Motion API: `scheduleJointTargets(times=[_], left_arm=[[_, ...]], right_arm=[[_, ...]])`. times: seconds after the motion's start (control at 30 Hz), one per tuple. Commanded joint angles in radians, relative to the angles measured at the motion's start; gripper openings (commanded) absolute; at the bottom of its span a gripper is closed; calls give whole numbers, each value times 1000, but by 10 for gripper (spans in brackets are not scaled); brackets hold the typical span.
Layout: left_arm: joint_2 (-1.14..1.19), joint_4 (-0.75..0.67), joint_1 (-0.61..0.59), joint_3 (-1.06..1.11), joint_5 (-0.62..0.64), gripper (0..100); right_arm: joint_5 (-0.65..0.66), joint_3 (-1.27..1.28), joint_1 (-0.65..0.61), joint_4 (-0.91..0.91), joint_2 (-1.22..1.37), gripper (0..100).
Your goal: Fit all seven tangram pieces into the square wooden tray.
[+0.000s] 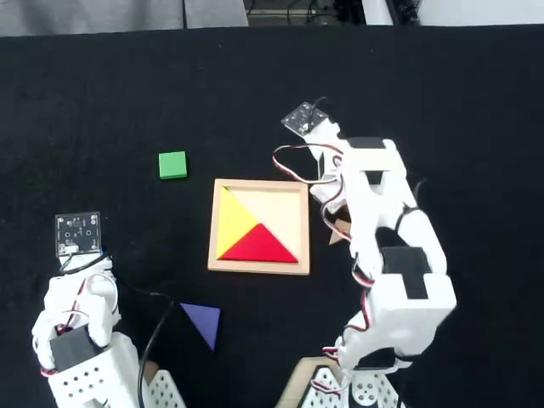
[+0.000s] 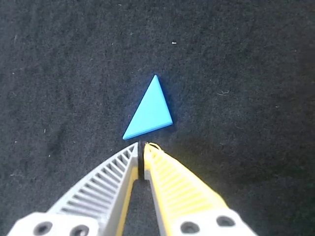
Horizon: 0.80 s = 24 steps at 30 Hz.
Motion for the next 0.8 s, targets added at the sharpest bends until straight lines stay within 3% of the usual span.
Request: scheduleJointTargets(times=[0.0, 0.47, 0.77], left_arm=[[-8, 5, 15, -7, -6, 34], [-8, 5, 15, -7, -6, 34], [-8, 5, 15, -7, -6, 34]], right_arm=[[25, -44, 35, -9, 41, 198], [28, -59, 43, -52, 45, 77], [-40, -107, 110, 2, -38, 77]])
